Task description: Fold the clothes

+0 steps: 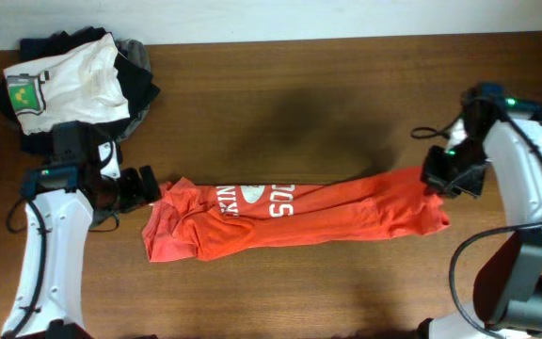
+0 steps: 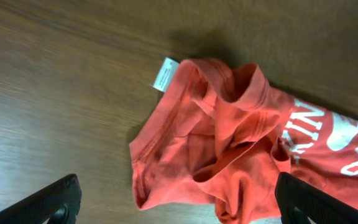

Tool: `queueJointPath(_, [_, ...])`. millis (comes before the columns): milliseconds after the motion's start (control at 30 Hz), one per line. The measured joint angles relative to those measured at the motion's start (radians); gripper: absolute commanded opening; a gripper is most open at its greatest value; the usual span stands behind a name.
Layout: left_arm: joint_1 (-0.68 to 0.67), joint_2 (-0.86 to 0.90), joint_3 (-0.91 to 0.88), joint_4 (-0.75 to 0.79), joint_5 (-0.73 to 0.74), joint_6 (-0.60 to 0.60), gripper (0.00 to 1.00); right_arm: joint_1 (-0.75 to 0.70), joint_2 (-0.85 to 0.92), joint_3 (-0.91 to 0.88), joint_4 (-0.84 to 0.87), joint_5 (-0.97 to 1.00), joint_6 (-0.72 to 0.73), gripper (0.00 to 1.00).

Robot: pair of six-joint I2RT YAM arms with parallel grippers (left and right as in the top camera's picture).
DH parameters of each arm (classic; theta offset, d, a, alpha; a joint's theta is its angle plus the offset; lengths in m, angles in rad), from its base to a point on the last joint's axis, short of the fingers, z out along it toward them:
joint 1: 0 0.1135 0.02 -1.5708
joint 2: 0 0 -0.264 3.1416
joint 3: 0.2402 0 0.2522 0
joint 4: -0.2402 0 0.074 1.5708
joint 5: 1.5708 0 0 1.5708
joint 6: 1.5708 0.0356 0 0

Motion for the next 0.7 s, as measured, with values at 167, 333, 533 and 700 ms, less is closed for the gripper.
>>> queueJointPath(167, [0.0, 0.0, -0.043, 0.027, 0.02, 0.0, 0.99, 0.186, -0.001, 0.0, 0.024, 0.013, 0.002, 0.04])
queueJointPath(333, [0.0, 0.0, -0.043, 0.031, 0.024, 0.0, 0.99, 0.368, -0.001, 0.0, 0.073, 0.016, 0.024, 0.04])
queueJointPath(533, [0.0, 0.0, -0.043, 0.029, 0.024, 0.0, 0.99, 0.489, 0.022, 0.0, 0.105, 0.015, 0.08, 0.04])
queueJointPath(700, [0.0, 0.0, -0.043, 0.024, 0.027, 0.0, 0.99, 0.575, 0.057, -0.029, 0.213, -0.018, 0.139, 0.04])
